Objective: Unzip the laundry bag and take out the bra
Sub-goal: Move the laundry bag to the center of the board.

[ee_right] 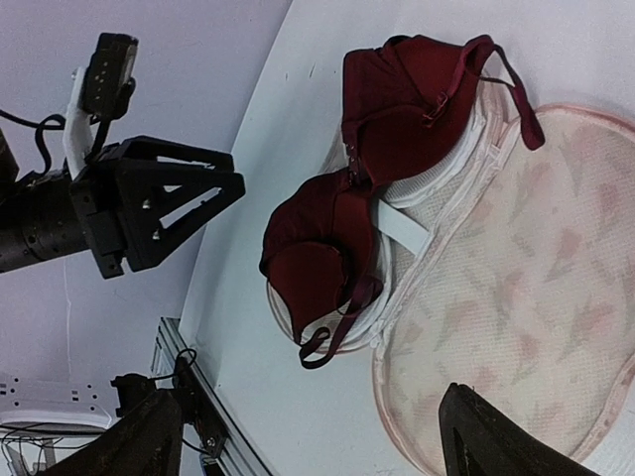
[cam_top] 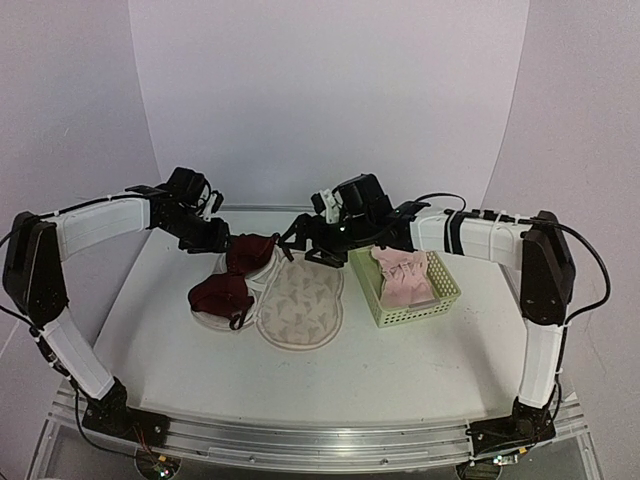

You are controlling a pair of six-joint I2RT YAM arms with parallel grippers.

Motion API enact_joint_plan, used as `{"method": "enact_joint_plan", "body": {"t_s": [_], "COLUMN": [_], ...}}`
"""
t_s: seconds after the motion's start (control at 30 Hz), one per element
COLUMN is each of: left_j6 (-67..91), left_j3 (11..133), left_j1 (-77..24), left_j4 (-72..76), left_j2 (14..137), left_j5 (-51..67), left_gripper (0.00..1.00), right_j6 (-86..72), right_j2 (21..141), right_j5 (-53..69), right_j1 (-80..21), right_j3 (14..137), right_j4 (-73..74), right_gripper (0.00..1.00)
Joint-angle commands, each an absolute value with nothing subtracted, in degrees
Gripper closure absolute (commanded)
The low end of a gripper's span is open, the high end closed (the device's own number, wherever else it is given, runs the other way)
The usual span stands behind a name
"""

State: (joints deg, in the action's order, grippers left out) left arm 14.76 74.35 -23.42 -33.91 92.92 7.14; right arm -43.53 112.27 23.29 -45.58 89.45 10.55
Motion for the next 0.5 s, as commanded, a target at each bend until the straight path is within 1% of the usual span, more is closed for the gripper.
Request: {"method": "enact_joint_plan", "body": {"t_s": [0.0,0.27,0.33,0.47], "left_j6": [13.15,12.84,12.88,13.84], "left_j3": [76.46,79.20,79.65,79.42], "left_j1": [-21.24,-18.66,-18.19,-16.47], "left_j4": [-30.46,-29.09,-28.92,-28.49], "left_j2": [95.71,104.80,106.68,108.59], "left_j5": [9.84,13.60,13.69,13.51], "left_gripper": [0.49,0.52,0.56,0.66], "right_j6": [-44.96,-44.57,-44.41,-43.94], "right_j2": [113.52,112.71,112.38,111.62], "right_j5": [25.97,26.45,26.46,26.33], "right_j1": [-46.47,-46.78,-46.76,-46.81], "right_j3": [93.33,92.09,91.82,91.01], "right_j4": [7.12,7.12,7.12,7.12], "right_gripper": [0.11,0.15,0.16,0.17]}}
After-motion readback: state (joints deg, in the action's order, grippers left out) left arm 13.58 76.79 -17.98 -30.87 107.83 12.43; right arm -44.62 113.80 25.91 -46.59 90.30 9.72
